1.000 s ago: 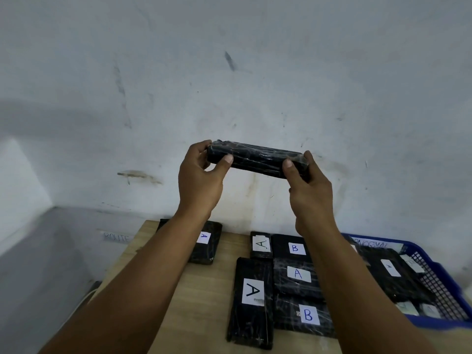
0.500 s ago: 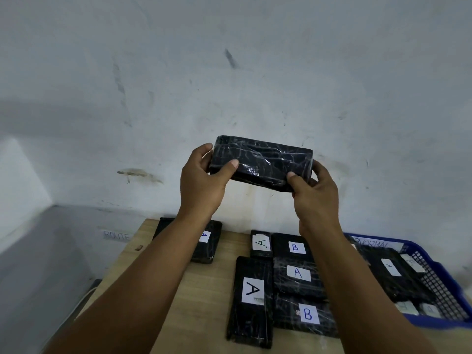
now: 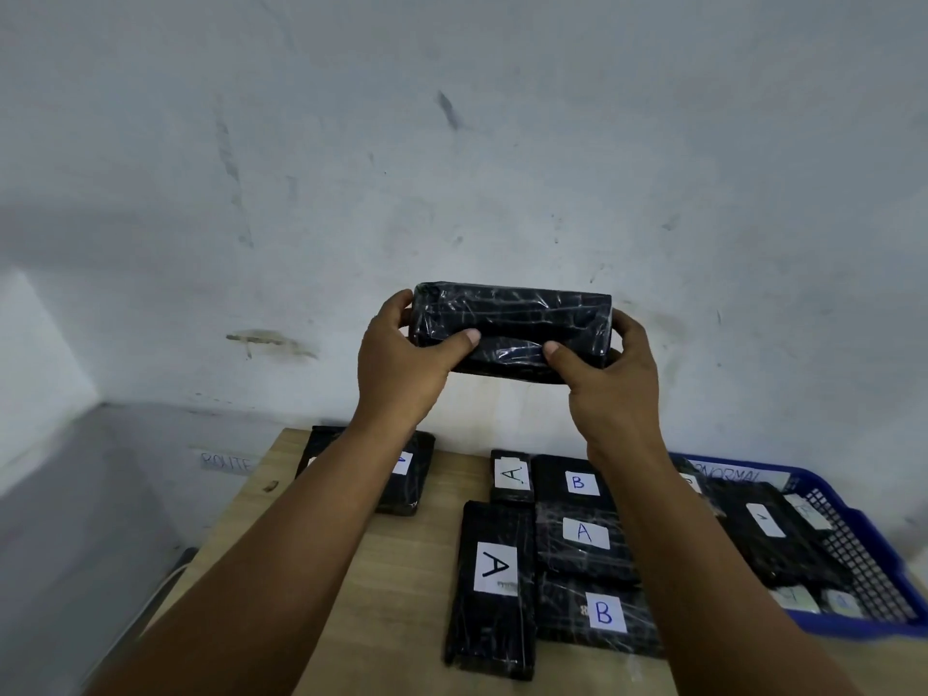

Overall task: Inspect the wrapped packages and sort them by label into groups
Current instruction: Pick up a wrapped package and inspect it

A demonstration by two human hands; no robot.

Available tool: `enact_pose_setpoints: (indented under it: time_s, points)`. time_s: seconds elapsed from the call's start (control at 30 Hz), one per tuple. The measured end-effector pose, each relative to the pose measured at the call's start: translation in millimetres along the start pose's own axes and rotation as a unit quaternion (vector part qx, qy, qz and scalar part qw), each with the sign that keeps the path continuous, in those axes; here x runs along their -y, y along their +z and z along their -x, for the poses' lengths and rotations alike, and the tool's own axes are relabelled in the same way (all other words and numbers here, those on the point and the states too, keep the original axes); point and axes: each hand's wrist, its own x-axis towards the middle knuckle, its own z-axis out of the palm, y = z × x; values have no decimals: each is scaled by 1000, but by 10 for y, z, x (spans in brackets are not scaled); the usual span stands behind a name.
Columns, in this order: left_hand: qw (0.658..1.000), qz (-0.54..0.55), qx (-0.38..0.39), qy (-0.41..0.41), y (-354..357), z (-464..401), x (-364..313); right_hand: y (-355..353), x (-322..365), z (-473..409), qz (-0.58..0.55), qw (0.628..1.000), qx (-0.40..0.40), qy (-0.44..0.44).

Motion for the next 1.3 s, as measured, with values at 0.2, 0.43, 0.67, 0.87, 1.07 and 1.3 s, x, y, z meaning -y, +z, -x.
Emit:
enact_pose_setpoints:
  time_s: [0.2,0.43,0.67,0.87,1.07,1.3]
  points:
    - [998,-52,-17,10,8,26,37,22,27,44,11,1000,23,3]
    - [1000,22,-18,-13,-16,38,60,-31,-49,-16,7,1000,18,7]
    - [997,55,-46,-29,-14,9,88,-21,18,40,6,995,68,66]
    - [994,84,-35,-58,28,38,13,15,49,39,-24,998,15,62]
    - [995,64,-61,-56,72,48,31,80,21,121,-6,999,26,36]
    - [995,72,-72,-21,149,127,2,178,13,201,-20,999,-16,47]
